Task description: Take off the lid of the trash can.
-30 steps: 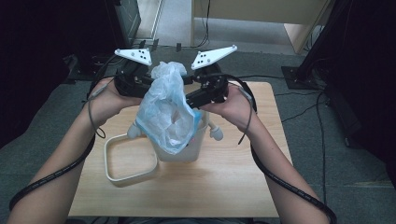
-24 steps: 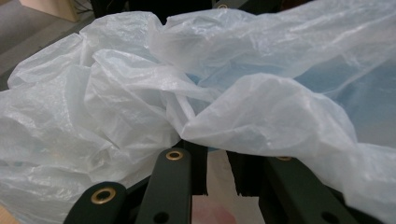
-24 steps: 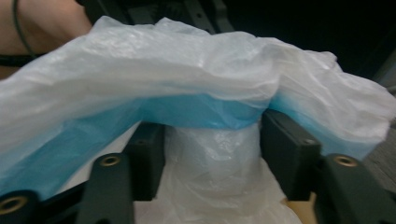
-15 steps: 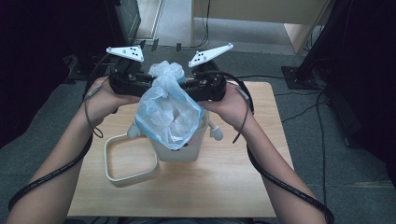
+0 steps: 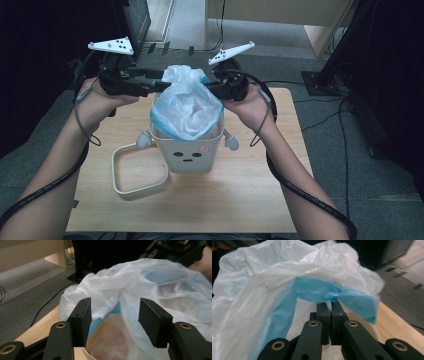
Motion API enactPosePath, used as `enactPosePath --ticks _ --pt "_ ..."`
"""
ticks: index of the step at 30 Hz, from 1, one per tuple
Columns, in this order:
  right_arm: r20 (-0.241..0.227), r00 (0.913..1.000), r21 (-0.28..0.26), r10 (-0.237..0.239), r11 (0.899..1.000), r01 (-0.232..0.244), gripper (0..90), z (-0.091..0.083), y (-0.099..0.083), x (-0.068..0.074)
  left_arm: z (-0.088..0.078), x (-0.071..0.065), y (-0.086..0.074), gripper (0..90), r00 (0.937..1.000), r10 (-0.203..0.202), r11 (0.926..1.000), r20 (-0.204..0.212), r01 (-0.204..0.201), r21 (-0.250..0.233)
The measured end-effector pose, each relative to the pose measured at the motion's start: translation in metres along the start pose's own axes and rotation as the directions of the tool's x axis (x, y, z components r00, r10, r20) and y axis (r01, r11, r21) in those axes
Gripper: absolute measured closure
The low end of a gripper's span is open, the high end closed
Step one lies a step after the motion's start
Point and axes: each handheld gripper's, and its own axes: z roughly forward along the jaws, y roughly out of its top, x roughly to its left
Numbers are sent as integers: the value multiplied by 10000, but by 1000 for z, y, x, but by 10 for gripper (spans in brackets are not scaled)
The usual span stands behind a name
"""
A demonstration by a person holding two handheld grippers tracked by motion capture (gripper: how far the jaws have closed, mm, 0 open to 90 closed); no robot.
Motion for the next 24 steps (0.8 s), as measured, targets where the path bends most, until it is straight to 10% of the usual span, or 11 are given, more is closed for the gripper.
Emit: enactPosePath --ticks 9,24 --pt "1263 9902 229 598 9977 -632 896 11 9 -5 16 -18 9 357 9991 374 9993 201 -376 87" --pt "154 9881 -950 1531 9840 -1510 899 5 24 -1 68 -18 -3 308 9996 273 9913 80 -281 1286"
